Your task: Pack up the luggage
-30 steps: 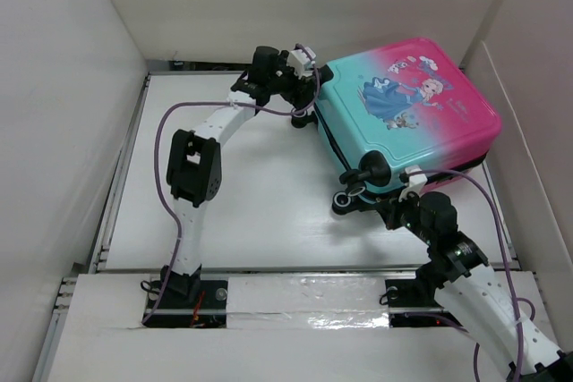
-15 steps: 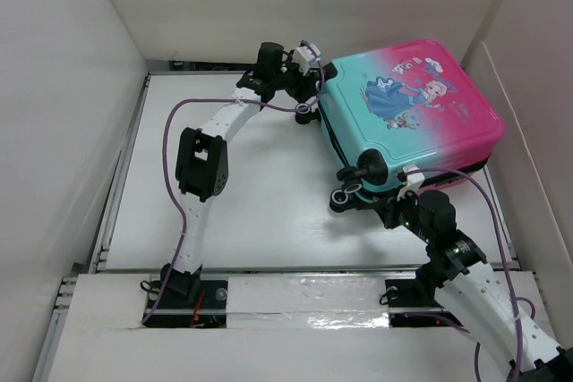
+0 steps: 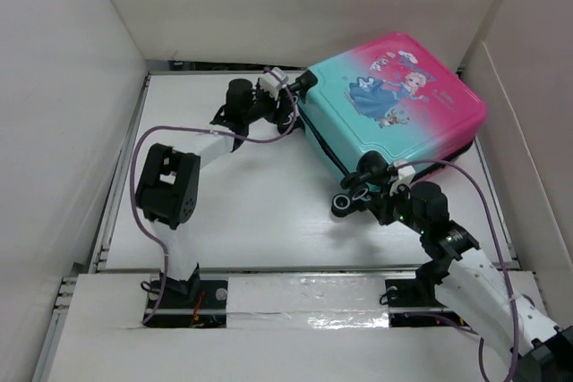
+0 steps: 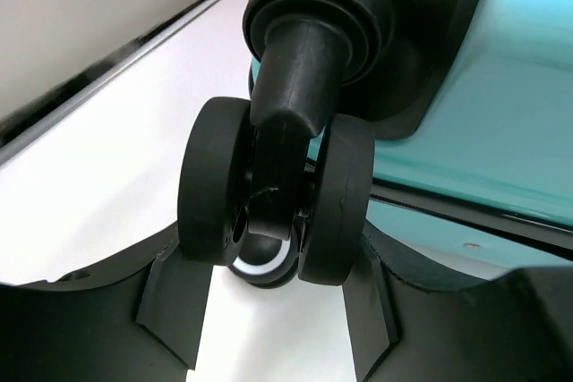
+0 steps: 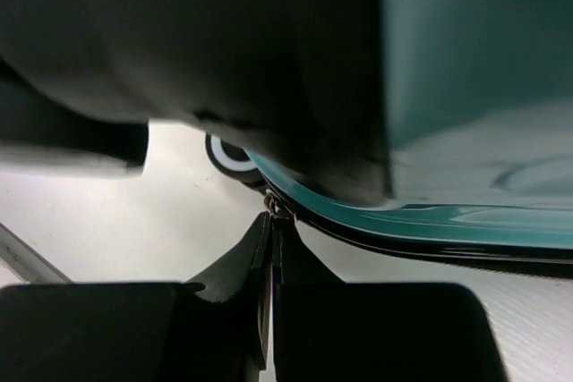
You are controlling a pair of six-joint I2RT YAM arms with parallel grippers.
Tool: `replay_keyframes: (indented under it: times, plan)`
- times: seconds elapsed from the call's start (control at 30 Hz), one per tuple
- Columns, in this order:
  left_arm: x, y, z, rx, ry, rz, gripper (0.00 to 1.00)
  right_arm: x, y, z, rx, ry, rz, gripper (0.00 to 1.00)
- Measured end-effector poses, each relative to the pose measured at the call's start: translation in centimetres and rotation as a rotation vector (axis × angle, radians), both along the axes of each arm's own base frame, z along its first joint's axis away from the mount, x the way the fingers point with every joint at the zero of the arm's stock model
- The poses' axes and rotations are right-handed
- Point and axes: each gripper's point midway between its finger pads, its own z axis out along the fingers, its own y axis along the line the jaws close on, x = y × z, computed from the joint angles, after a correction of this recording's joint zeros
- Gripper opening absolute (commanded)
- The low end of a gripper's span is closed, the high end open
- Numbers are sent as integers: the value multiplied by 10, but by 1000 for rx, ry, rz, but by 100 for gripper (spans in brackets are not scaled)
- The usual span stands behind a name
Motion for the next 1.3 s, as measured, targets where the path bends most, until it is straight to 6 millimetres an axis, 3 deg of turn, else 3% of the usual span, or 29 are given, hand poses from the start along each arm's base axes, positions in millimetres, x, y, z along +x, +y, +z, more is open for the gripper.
replay_keyframes:
  times: [0.17, 0.33, 0.47, 0.63, 0.8, 1.07, 1.3]
  plan:
    - [-33, 37, 0, -55, 0, 132, 0, 8, 3, 6, -23, 11, 8, 0]
    - [-54, 43, 1, -130, 13, 160, 0, 10, -4, 8, -50, -2, -12, 0]
    - [-88, 54, 2, -204, 51, 188, 0, 14, -3, 7, -73, 29, -8, 0]
    - [-114, 61, 3, -246, 79, 232, 0, 19, 1, 8, -33, 6, -19, 0]
    - [-120, 56, 1, -268, 86, 293, 0, 23, 16, 1, 78, -71, -62, 0]
    - [-117, 62, 4, -357, 81, 397, 0, 43, 53, -1, 29, -220, -215, 0]
    - [-127, 45, 4, -369, 100, 373, 0, 57, 49, 4, -100, -375, -450, 0]
